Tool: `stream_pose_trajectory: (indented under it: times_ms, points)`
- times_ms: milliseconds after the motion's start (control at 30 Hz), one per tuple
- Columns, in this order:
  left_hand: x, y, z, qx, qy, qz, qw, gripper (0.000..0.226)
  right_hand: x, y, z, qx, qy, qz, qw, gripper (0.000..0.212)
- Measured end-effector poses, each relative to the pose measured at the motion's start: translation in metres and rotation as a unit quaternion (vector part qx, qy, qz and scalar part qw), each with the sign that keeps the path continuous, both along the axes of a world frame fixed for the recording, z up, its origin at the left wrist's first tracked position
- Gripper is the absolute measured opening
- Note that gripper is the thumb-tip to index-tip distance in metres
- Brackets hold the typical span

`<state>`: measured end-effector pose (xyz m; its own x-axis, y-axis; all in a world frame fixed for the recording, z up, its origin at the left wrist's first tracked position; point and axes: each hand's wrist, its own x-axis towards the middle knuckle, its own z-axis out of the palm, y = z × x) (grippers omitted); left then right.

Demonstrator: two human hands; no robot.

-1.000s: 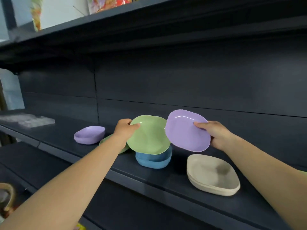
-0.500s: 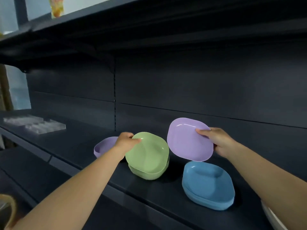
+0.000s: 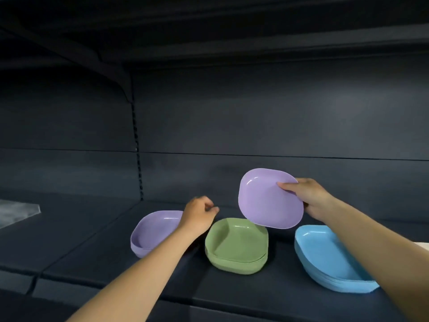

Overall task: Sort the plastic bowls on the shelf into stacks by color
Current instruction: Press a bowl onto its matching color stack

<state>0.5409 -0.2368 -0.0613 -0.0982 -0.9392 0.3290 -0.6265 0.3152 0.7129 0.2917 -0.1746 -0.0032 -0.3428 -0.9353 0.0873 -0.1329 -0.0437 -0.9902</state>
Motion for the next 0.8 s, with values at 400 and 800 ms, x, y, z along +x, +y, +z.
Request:
stream_pose_trajectory:
  times_ms: [400,800]
  points:
    - [0.083,0.009,0.028,0.059,0.251,-0.137,0.957,0.026,0.158,-0.034,-0.024,0.002,-0.073,0.071,0.995,0.007]
    - [0.142,-0.033,-0.013,0.069,0.188,-0.001,0.980,0.038,0.236,-0.064,-0.064,0.040,0.087,0.034,0.995,0.022]
